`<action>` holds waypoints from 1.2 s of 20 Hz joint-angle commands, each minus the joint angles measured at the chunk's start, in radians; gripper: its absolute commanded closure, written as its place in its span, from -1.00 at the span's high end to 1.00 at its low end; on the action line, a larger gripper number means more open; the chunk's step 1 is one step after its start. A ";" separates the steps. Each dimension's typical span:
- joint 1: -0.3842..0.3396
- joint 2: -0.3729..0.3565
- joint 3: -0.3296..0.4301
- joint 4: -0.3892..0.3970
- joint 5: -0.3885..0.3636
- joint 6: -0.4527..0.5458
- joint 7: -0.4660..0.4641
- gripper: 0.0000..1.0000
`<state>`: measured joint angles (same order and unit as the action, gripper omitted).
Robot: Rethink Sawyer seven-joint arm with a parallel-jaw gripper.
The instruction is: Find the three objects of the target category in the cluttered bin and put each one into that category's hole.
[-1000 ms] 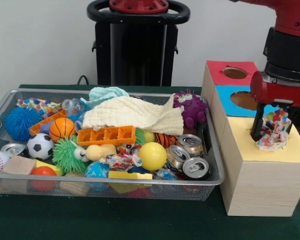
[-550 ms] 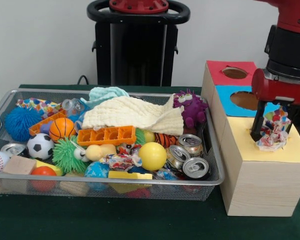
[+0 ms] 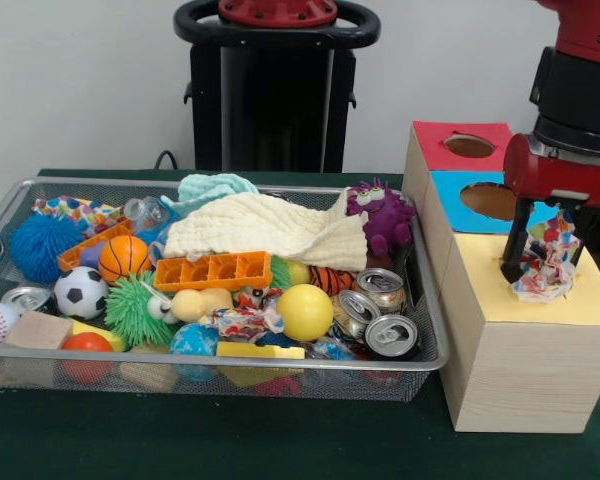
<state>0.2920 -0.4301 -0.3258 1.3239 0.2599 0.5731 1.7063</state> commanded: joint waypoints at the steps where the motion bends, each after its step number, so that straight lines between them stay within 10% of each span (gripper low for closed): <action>1: -0.004 0.029 0.047 0.014 0.021 0.121 0.232 1.00; 24: -0.008 -0.091 0.015 -0.046 -0.014 0.400 0.212 1.00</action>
<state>0.2920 -0.5039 -0.3349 1.2856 0.2551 0.8988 1.7063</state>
